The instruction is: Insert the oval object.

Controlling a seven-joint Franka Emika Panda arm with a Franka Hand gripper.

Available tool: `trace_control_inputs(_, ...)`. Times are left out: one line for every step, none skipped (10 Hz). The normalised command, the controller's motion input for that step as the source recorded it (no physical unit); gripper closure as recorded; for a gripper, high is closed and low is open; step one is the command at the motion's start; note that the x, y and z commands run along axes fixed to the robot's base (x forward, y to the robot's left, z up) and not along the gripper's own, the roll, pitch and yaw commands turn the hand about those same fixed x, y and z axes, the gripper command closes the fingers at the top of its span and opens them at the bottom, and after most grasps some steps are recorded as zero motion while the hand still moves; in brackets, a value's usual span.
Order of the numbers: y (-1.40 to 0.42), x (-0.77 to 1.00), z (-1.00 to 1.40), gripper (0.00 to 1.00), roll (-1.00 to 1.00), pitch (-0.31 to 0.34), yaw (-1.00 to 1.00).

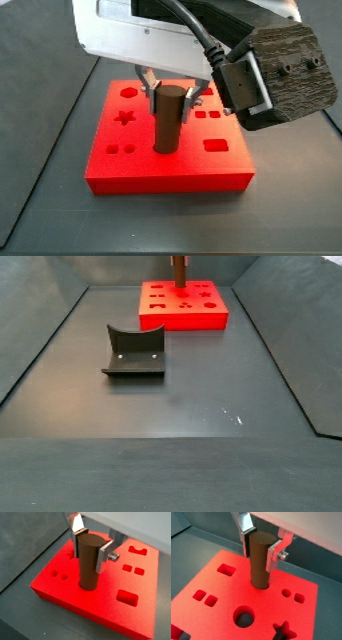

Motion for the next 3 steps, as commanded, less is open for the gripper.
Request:
trace_control_inputs(-0.02, 0.00, -1.00, 1.00, 0.00, 0.000, 0.00)
trace_control_inputs(0.00, 0.01, -0.55, 1.00, 0.04, 0.017, 0.00)
trace_control_inputs(0.00, 0.00, 0.00, 1.00, 0.00, 0.000, 0.00)
